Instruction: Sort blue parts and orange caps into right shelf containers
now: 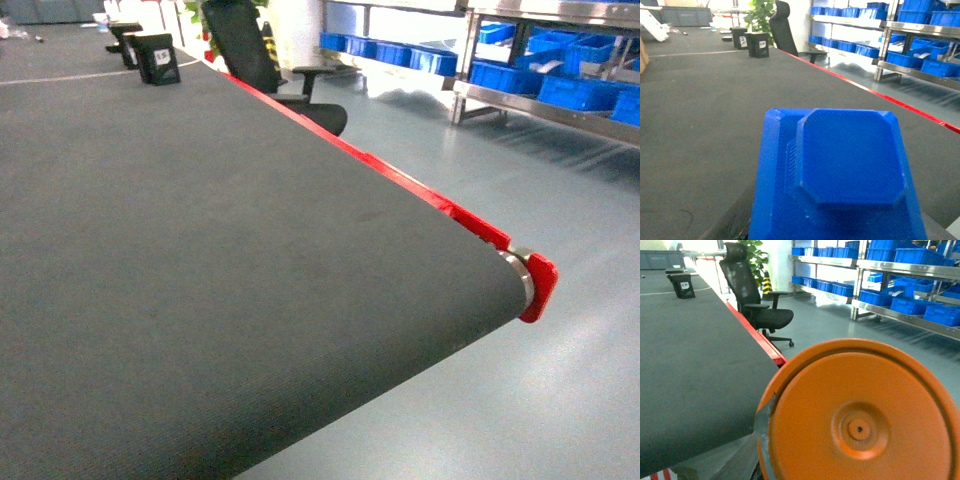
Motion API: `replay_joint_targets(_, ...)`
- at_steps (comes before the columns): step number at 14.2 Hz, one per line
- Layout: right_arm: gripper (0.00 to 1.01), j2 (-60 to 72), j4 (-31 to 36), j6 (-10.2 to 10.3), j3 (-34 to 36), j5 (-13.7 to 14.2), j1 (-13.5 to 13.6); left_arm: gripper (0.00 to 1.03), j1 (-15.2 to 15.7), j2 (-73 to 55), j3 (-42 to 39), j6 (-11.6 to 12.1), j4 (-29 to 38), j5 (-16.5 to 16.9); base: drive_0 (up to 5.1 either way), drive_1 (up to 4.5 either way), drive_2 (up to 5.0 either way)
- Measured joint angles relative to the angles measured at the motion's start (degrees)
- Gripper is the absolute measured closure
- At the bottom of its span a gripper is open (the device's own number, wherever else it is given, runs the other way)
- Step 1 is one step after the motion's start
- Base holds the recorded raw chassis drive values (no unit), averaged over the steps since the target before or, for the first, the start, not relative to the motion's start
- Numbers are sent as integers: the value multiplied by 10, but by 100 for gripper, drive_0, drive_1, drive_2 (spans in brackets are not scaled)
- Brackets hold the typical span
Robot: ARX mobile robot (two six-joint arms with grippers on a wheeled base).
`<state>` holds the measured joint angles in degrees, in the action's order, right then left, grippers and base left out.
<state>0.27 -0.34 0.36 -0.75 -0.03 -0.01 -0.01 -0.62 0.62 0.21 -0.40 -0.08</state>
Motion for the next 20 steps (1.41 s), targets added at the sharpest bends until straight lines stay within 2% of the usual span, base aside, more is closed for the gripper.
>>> replay_joint_targets(20,55,0,0,0,0,0,0,60,0,0,0,0,0,0,-155,-155,-155)
